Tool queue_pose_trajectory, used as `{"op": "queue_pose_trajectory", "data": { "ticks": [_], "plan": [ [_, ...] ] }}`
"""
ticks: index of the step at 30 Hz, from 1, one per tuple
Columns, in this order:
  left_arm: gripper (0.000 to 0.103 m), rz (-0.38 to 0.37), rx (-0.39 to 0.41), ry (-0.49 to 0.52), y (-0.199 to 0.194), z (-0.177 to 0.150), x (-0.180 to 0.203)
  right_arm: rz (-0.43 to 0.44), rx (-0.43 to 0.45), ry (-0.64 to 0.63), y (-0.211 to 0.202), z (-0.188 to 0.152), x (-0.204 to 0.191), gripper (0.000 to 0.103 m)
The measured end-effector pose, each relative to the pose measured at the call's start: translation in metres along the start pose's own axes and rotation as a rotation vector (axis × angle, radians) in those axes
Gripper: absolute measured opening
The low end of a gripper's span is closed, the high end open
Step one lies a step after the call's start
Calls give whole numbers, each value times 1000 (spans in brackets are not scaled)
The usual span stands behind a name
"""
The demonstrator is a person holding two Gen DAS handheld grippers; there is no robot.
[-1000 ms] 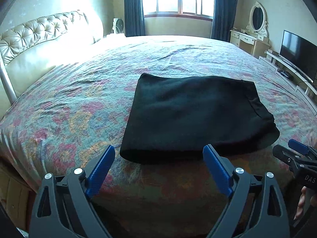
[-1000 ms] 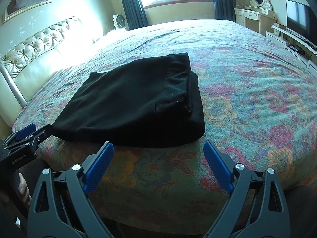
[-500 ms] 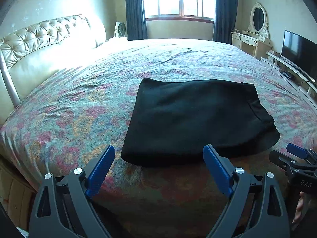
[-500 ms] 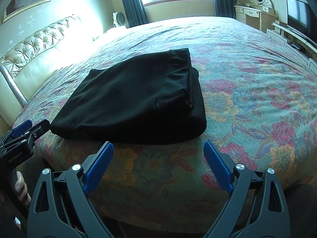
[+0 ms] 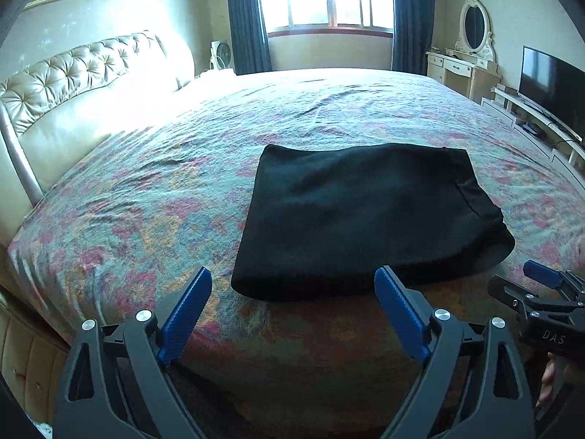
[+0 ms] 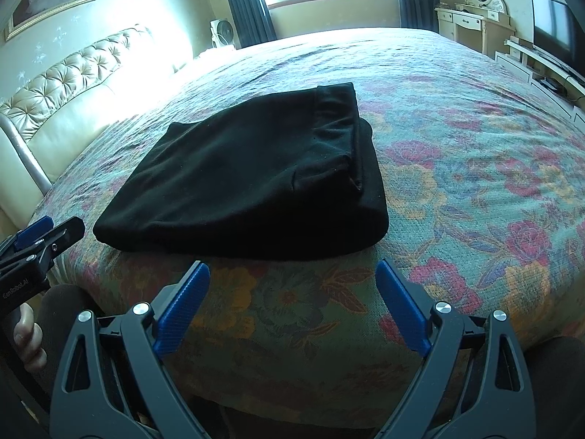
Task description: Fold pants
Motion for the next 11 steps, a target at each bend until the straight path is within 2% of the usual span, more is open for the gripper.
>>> {"op": "queue_pose_trajectory", "data": {
  "ticks": [6,11],
  "plan": [
    [89,-13,-4,-74,2,2,-10,-5,6,15,-2,2,6,92],
    [89,-15,-38,-79,8,0,-12,-7,8,23,-1,3,10,92]
  ]
}}
Point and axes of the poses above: each gripper's, at about its wrist camera, not at the fingertips, and y roughly the way its jaws point, x to its right, z to its top, the point moved 3 cm from there along y, roughly the way its jaws point, and after that the axes turned 6 degrees about y, right-handed, at the moved point
